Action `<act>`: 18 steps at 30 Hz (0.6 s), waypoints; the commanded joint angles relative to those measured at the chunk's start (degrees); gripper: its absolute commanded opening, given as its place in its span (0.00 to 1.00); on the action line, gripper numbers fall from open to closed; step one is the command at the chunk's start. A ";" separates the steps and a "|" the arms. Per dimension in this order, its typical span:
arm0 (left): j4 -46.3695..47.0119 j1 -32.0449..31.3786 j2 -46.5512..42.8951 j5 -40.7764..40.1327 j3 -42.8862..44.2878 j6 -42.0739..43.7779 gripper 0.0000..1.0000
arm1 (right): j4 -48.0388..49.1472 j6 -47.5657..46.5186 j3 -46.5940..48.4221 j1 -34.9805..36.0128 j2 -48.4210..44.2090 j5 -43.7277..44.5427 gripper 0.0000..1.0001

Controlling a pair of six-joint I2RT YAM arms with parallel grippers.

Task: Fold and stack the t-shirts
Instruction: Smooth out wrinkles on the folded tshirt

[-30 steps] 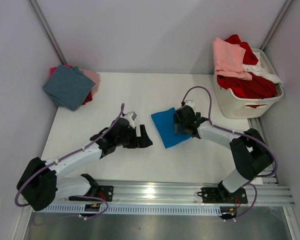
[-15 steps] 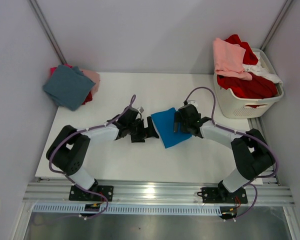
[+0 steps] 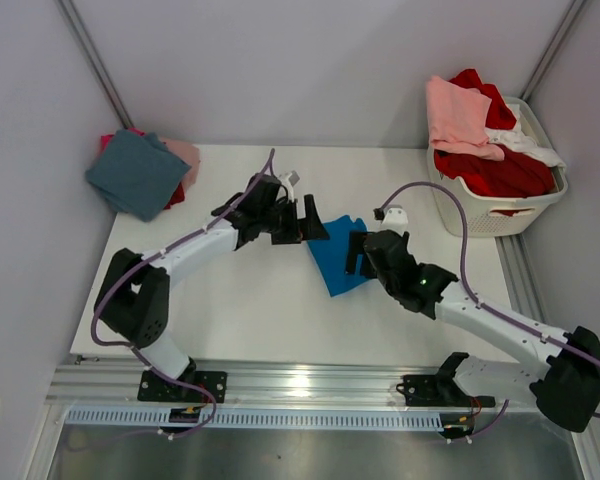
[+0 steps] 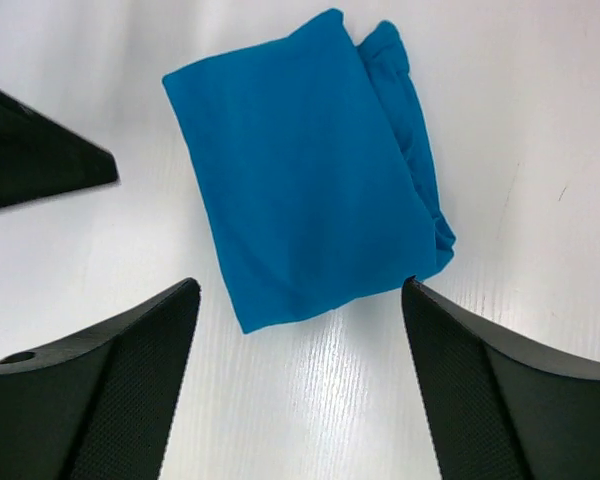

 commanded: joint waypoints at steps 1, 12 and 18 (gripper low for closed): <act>-4.38 0.57 2.71 2.91 7.50 5.72 0.98 | -1.32 3.33 -1.91 0.45 1.44 1.98 0.84; -16.33 3.12 23.88 11.87 30.09 10.56 0.86 | 7.64 5.35 -2.01 0.72 13.21 -4.35 0.72; -18.19 3.03 28.91 16.62 35.64 10.74 0.78 | 11.16 4.83 1.68 0.81 19.55 -7.87 0.64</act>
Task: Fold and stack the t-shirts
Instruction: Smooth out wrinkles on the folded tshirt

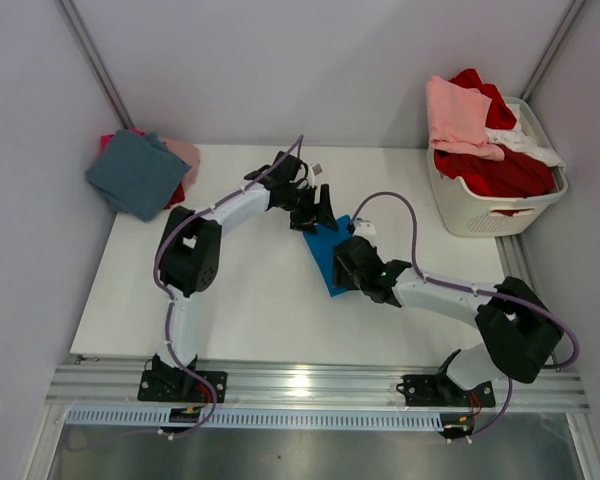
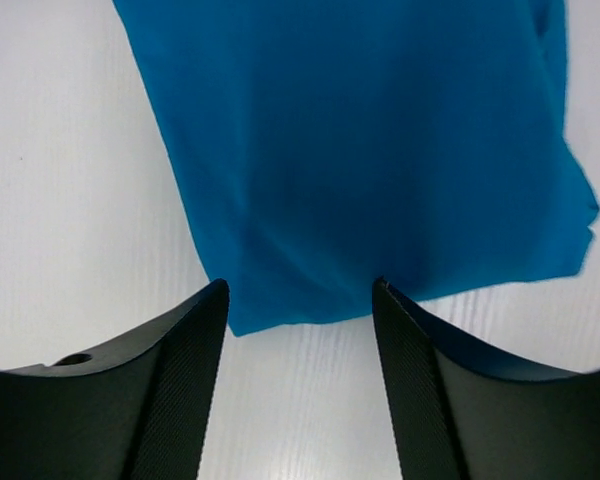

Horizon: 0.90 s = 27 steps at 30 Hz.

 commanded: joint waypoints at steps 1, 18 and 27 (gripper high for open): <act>-1.86 0.06 1.33 5.93 3.33 1.15 0.77 | 5.00 0.37 4.43 0.35 4.05 -1.79 0.62; -21.36 -3.90 10.12 -3.02 16.16 8.52 0.49 | 3.78 1.51 5.68 1.32 13.57 -4.96 0.35; -28.05 -3.55 8.11 -11.63 12.05 9.15 0.41 | -2.02 3.62 1.90 1.75 8.39 -6.10 0.25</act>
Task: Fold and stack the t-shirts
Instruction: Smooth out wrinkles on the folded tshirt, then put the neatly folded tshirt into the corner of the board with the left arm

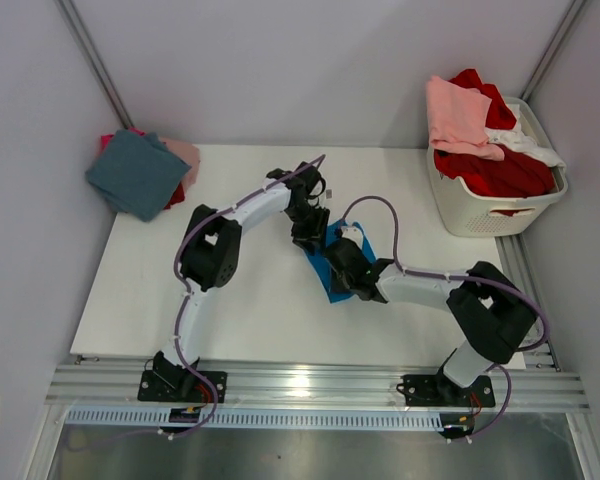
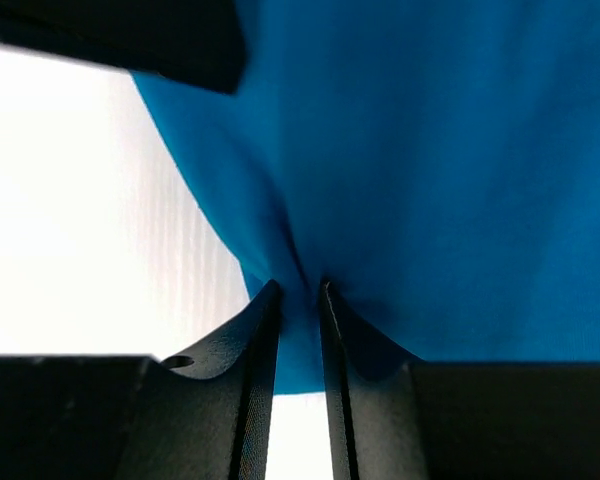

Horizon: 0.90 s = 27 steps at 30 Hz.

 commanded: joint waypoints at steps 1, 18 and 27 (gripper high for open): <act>-3.09 0.56 -3.02 -4.29 -2.10 0.82 0.41 | -7.35 1.82 -2.93 0.79 -3.42 -1.12 0.25; 2.27 -3.39 -18.39 -3.07 -23.73 -1.47 0.36 | -23.01 -2.56 -4.08 -9.91 -14.06 2.58 0.34; 16.76 -4.53 -32.99 3.70 -33.13 0.11 0.51 | -17.93 -9.24 -2.24 -14.24 -18.80 2.49 0.48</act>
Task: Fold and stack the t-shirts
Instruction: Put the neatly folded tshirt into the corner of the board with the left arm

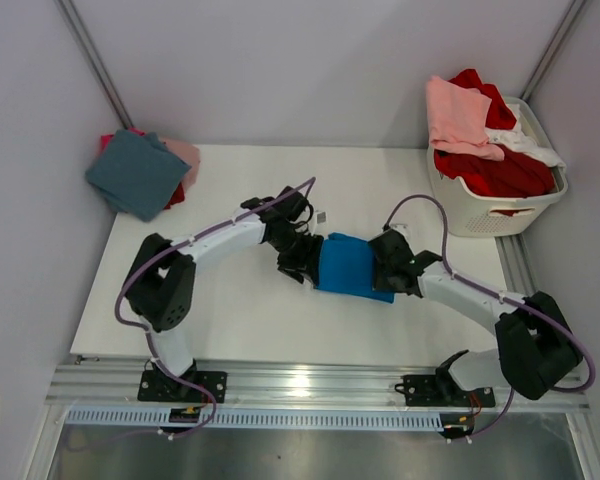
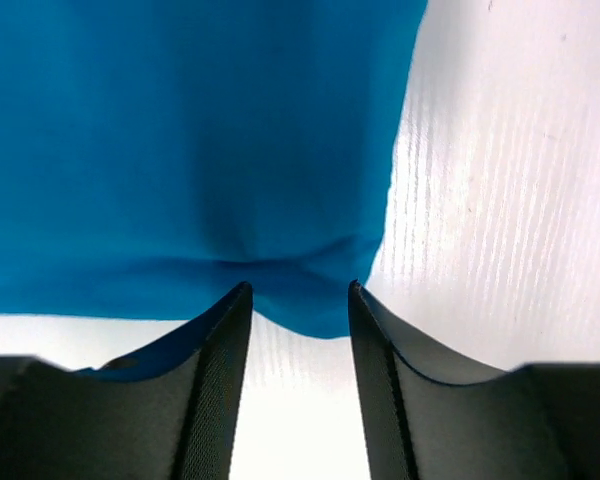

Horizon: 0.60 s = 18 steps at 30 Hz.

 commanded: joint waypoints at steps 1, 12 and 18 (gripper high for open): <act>9.73 0.93 -8.29 3.22 -3.07 0.53 0.55 | 3.50 -3.76 2.40 -0.18 -6.40 -0.76 0.50; 16.85 2.60 -0.33 4.62 -5.46 -2.98 0.78 | 5.35 0.18 -2.52 -1.50 -17.60 2.39 0.99; 25.28 7.08 2.76 12.97 -8.26 -8.43 0.79 | 13.76 4.49 -7.61 -4.05 -14.78 -1.21 1.00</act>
